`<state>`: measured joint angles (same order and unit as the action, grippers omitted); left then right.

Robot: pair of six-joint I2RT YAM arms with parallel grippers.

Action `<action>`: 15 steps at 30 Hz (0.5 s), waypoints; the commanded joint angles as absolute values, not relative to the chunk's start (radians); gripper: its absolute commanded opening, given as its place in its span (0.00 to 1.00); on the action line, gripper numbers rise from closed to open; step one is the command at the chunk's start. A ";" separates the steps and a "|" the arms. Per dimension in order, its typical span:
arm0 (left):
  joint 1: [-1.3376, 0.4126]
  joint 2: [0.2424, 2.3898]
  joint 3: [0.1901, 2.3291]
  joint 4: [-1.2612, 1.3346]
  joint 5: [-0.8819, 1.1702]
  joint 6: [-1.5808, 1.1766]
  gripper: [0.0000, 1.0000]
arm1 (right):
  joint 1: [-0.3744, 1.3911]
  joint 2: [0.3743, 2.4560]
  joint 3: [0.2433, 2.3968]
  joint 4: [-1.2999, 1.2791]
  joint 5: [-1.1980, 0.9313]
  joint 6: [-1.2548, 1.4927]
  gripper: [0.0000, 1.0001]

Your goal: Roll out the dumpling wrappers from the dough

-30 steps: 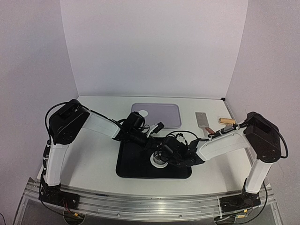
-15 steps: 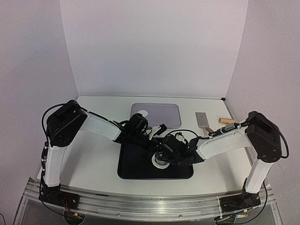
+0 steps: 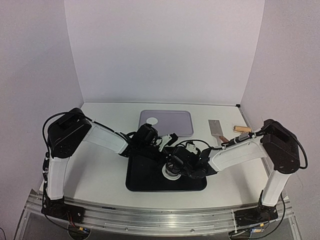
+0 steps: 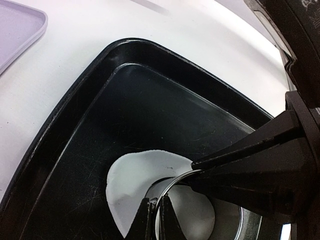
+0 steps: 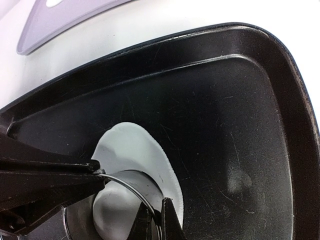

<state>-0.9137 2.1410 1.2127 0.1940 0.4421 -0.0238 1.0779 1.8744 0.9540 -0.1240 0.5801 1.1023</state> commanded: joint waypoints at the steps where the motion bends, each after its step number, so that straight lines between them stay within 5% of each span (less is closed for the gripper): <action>1: -0.934 2.277 1.093 -0.046 0.246 -0.002 0.00 | 1.082 2.006 0.846 -0.280 0.495 1.052 0.00; 15: -0.934 2.268 1.120 0.024 0.204 0.042 0.00 | 1.081 2.019 0.852 -0.234 0.497 1.036 0.00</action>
